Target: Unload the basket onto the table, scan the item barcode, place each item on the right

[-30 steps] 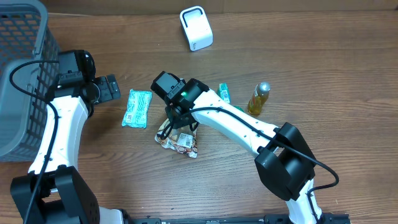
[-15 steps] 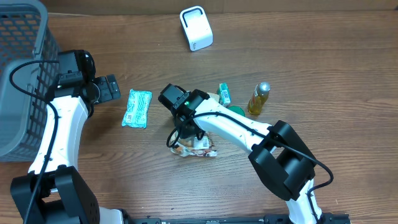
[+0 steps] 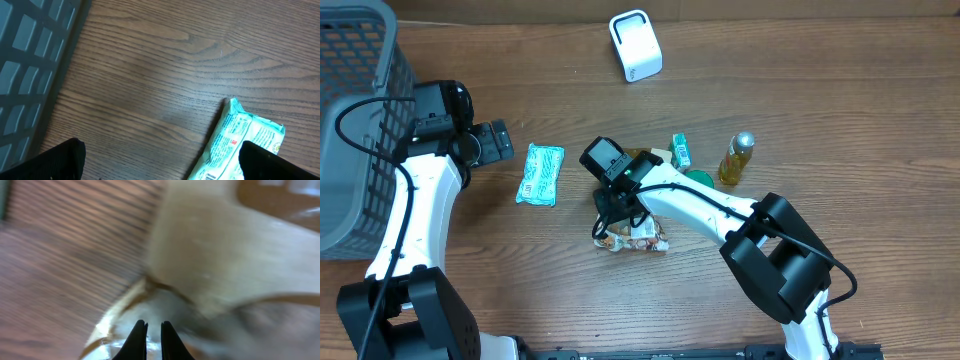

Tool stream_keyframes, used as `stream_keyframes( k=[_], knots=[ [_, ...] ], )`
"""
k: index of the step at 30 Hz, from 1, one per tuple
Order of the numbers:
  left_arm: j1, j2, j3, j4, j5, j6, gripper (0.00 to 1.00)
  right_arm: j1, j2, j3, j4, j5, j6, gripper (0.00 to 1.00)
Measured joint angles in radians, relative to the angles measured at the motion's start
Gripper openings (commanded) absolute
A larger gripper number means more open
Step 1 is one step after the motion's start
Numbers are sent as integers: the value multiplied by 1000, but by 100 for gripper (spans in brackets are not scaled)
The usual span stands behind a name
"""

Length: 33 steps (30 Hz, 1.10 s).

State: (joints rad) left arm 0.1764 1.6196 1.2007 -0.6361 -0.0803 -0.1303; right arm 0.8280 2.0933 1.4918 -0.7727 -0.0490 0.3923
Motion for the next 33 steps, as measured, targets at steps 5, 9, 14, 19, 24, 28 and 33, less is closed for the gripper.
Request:
stream_keyframes(
  k=[5, 9, 14, 19, 24, 28, 33],
  knots=[
    [0, 0, 0, 0, 0, 0, 100, 0, 0, -11, 82, -72, 0, 8],
    [0, 0, 0, 0, 0, 0, 100, -3, 1, 29, -18, -93, -2, 13],
    [0, 0, 0, 0, 0, 0, 100, -34, -1, 202, -256, -96, -42, 24],
    [0, 0, 0, 0, 0, 0, 100, -103, -26, 286, -455, -53, -65, 41],
    [0, 0, 0, 0, 0, 0, 100, -153, -29, 261, -489, -32, -74, 48],
    [0, 0, 0, 0, 0, 0, 100, -148, -29, 200, -433, -35, -60, 49],
    [0, 0, 0, 0, 0, 0, 100, -141, -28, 117, -332, -107, -33, 49]
  ],
)
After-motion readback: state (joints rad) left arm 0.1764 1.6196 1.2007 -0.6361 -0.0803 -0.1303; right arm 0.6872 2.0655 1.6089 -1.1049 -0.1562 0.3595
